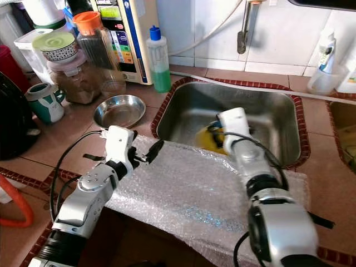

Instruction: Kitchen organization

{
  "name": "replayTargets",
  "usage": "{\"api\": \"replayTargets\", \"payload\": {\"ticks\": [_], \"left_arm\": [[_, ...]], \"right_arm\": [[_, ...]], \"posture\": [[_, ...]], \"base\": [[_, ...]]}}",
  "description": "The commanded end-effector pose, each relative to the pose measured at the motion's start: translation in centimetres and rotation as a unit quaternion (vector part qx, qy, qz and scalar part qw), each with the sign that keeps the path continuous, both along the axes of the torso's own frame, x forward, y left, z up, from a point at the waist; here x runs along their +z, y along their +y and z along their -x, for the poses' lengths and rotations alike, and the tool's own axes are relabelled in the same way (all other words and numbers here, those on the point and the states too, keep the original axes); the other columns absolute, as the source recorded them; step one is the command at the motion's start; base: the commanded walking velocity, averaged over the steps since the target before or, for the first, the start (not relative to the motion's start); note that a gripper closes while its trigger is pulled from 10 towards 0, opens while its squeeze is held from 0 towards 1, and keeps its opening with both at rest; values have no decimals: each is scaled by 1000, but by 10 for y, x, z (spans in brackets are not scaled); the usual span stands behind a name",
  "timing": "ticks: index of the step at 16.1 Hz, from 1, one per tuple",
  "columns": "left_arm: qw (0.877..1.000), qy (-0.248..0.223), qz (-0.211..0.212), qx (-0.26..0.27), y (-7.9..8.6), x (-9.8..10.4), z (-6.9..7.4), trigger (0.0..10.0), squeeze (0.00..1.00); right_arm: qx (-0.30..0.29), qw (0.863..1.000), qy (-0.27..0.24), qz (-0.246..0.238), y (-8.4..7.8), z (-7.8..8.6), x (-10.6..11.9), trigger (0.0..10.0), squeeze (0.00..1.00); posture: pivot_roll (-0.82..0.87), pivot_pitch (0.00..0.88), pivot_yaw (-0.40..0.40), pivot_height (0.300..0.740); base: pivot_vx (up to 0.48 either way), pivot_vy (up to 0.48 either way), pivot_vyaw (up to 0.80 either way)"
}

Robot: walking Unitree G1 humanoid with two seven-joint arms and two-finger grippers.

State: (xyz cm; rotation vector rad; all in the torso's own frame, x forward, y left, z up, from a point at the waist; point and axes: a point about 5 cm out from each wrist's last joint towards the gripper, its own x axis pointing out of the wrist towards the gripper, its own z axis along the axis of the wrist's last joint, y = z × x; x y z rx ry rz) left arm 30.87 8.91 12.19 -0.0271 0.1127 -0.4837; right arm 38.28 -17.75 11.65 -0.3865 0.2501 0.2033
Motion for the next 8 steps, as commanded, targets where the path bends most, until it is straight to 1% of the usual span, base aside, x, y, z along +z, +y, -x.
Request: {"api": "replayTargets", "payload": {"ticks": [1, 2, 3, 4, 5, 8], "left_arm": [[1000, 1, -7, 8, 2, -1, -1, 10000, 0], [1000, 1, -6, 8, 1, -1, -1, 10000, 0], [1000, 1, -6, 8, 0, -2, 0, 10000, 0], [1000, 1, -6, 9, 0, -2, 0, 10000, 0], [1000, 1, -6, 10, 1, -3, 0, 10000, 0], [999, 2, -15, 33, 8, -4, -3, 10000, 0]], "right_arm": [[19, 999, -19, 30, 8, -3, 6, 10000, 0], [4, 999, -30, 30, 4, -4, 8, 10000, 0], [-27, 998, -42, 28, -5, -5, 13, 10000, 0], [-63, 994, -66, 60, -16, -7, 20, 10000, 0], [-58, 997, -44, 11, -17, -6, 17, 10000, 0], [-35, 998, -54, 13, -12, -6, 18, 10000, 0]], "posture": [[79, 31, 100, 740], [79, 31, 96, 740], [79, 32, 94, 740], [80, 32, 93, 740], [79, 33, 93, 740], [78, 33, 90, 740]], "base": [[0, 0, 0], [0, 0, 0], [0, 0, 0], [0, 0, 0], [0, 0, 0], [0, 0, 0]]}}
